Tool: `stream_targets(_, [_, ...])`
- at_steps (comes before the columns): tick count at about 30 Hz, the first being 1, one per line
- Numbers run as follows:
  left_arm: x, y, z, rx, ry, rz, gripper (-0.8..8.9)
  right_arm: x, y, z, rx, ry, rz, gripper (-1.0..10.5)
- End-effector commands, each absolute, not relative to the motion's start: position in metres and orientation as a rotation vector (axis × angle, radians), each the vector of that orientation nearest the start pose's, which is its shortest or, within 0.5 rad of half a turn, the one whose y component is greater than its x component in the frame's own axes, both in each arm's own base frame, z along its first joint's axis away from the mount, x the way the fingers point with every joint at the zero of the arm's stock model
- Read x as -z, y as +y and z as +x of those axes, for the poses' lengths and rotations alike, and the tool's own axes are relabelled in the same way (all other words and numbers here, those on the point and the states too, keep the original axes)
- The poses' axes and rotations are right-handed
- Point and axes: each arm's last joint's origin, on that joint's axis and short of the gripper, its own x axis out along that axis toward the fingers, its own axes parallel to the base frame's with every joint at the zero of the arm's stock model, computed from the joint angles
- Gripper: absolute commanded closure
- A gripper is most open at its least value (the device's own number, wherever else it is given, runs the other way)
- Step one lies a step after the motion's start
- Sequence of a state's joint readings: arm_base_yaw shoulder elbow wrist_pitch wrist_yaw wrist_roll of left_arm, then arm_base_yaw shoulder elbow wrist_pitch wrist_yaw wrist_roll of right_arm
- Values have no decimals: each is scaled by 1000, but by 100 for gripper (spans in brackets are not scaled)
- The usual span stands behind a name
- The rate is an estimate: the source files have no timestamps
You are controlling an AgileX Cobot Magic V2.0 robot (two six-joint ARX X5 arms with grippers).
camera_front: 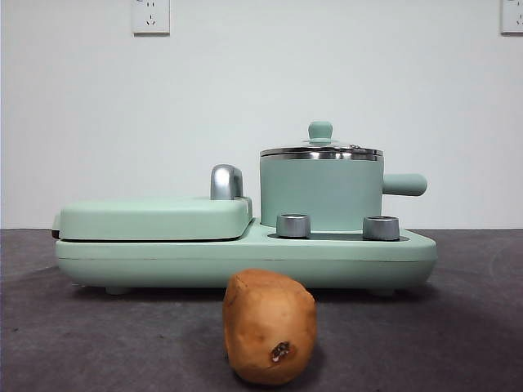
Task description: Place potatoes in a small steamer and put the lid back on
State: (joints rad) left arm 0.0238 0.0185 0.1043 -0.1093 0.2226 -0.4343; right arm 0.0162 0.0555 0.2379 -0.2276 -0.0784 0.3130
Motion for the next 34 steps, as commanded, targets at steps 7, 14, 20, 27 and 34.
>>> stream_targets(7, [-258, -9, 82, 344, 120, -478, 796, -286, 8, 76, -202, 190, 416, 934])
stream_targets(14, [-310, -14, 92, 494, 213, -469, 796, -326, 15, 83, -450, 342, 397, 934])
stream_targets(20, [-338, -21, 113, 667, 339, -454, 795, -348, 21, 93, -696, 372, 342, 933])
stream_targets(27, [-359, -30, 135, 788, 394, -393, 795, -351, 22, 98, -762, 387, 349, 932])
stream_targets(34, [-364, -40, 152, 839, 431, -378, 756, -351, 22, 98, -760, 391, 359, 890])
